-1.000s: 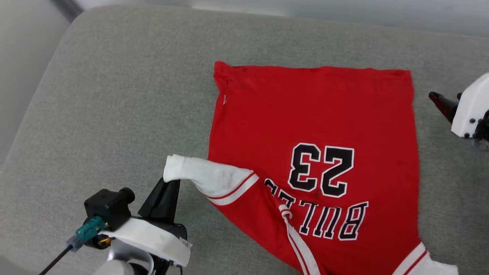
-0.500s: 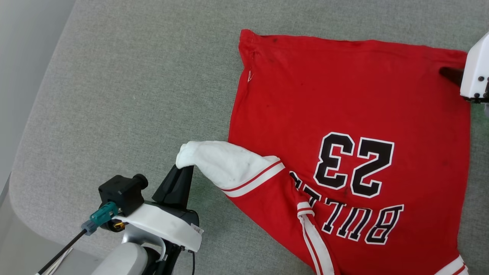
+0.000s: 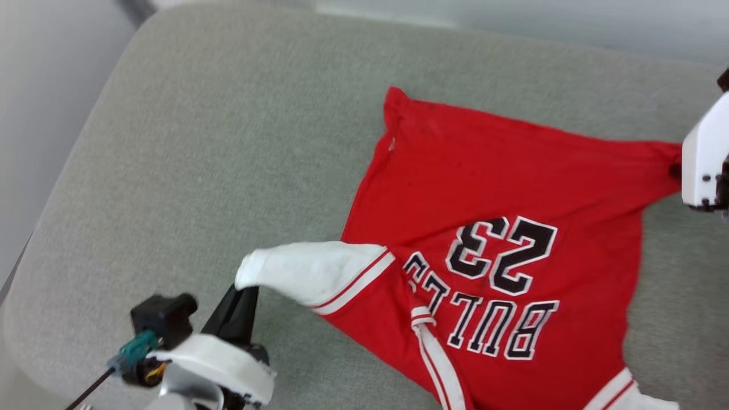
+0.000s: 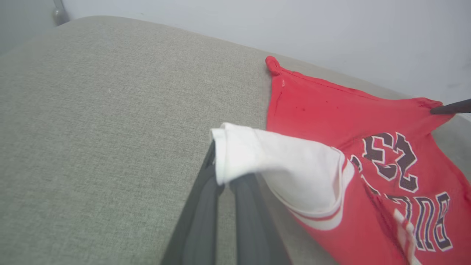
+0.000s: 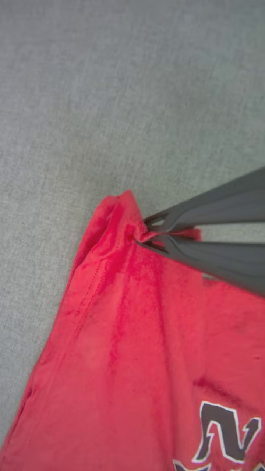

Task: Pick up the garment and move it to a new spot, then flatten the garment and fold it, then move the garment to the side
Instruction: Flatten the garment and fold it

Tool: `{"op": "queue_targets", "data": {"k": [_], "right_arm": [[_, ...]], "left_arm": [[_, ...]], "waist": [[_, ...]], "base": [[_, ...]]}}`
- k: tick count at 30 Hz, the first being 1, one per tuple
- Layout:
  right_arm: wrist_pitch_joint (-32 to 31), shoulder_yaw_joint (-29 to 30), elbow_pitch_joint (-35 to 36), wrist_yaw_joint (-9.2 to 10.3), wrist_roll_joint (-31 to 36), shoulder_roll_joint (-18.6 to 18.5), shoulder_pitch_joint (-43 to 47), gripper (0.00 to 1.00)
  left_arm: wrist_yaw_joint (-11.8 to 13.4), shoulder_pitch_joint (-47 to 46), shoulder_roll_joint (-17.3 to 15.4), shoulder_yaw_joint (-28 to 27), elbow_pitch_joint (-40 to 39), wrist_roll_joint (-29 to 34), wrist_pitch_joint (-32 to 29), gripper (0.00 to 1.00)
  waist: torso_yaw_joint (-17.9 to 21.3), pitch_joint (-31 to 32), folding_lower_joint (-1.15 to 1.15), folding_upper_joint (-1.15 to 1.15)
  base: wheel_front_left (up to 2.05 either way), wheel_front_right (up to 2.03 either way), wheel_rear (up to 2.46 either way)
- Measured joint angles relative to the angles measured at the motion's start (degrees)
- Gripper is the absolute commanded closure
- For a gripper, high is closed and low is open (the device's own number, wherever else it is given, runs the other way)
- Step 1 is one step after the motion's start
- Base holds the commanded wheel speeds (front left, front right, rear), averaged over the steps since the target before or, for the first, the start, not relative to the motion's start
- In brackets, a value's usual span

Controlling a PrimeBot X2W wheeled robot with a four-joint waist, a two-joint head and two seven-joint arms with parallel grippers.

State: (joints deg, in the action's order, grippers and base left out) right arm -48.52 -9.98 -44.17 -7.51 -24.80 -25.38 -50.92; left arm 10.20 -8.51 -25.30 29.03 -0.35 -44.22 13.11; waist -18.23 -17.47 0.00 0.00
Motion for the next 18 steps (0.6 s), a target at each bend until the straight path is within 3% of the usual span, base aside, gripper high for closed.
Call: {"op": "queue_targets", "data": {"k": [7,12,15,18], "right_arm": [[-2.2,0.0,11.7,0.0,-5.0,-4.5,12.8,1.0],[-4.6,4.9,22.9,-0.01,-6.2,-5.4,28.8,1.0],[-6.2,9.6,30.1,-0.01,-5.4,-3.6,39.5,1.0],[-8.1,13.5,36.4,-0.01,-4.1,1.0,49.8,1.0]], "left_arm": [[2.7,6.4,-2.5,-2.0,-0.2,-2.1,-0.4,1.0],[4.6,10.3,-3.6,-3.2,-1.1,-3.5,-1.2,1.0],[5.4,11.8,-4.5,-3.6,-1.9,-4.0,-1.6,1.0],[5.9,12.5,-5.0,-3.9,-2.2,-4.4,-2.4,1.0]], "waist": [[5.1,6.6,-0.01,0.0],[10.0,10.5,-0.01,0.0],[13.2,12.2,-0.01,0.0],[16.1,13.5,-0.02,0.0]], "base": [[0.0,0.0,0.0],[0.0,0.0,0.0],[0.0,0.0,0.0],[0.0,0.0,0.0]]}}
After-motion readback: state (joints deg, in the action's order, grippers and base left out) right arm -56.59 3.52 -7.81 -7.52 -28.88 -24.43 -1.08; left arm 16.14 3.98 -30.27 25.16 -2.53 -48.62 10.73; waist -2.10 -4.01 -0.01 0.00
